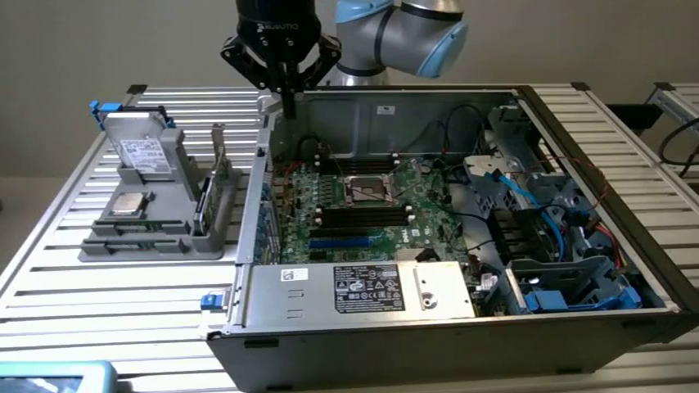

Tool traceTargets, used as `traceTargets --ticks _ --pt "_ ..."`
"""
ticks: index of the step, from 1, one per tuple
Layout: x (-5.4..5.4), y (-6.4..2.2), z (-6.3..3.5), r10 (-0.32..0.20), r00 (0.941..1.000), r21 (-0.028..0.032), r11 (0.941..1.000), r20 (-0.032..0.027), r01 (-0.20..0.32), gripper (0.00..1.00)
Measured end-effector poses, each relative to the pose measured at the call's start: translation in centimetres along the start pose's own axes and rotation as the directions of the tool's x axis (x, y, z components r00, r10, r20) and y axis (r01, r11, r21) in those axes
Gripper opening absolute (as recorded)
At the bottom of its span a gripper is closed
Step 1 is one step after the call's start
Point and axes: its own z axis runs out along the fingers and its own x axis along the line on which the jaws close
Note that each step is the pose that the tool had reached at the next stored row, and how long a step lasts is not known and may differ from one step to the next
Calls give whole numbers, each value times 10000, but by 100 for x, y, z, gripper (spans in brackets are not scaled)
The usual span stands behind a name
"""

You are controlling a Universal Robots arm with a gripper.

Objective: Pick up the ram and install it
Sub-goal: 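Reach for the ram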

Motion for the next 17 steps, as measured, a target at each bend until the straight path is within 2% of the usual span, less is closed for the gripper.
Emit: traceTargets --ticks 10,17 --pt "446 -44 -2 -1 10000 0 10000 0 1 11" --pt "765 -74 55 -1 10000 1 10000 -1 1 11"
